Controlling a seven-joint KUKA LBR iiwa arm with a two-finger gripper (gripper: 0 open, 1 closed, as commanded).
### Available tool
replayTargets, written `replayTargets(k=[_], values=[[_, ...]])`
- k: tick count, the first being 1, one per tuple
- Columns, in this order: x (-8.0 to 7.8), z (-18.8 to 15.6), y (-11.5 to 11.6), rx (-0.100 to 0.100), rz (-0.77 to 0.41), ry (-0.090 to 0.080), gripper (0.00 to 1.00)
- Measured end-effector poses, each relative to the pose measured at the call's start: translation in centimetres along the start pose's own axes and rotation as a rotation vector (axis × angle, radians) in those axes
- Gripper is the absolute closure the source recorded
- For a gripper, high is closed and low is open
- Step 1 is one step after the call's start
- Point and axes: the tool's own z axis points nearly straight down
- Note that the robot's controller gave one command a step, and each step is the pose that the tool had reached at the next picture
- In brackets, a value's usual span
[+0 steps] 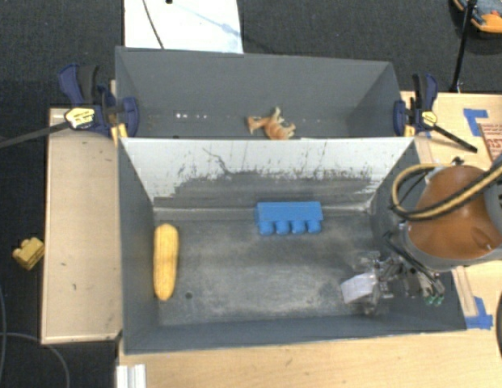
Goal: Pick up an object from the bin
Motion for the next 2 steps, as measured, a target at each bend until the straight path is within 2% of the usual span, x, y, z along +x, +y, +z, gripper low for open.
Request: replayTargets(k=[2], values=[[0.2, -1.8, 0.1, -0.002, -0.002, 0.005, 1.00]])
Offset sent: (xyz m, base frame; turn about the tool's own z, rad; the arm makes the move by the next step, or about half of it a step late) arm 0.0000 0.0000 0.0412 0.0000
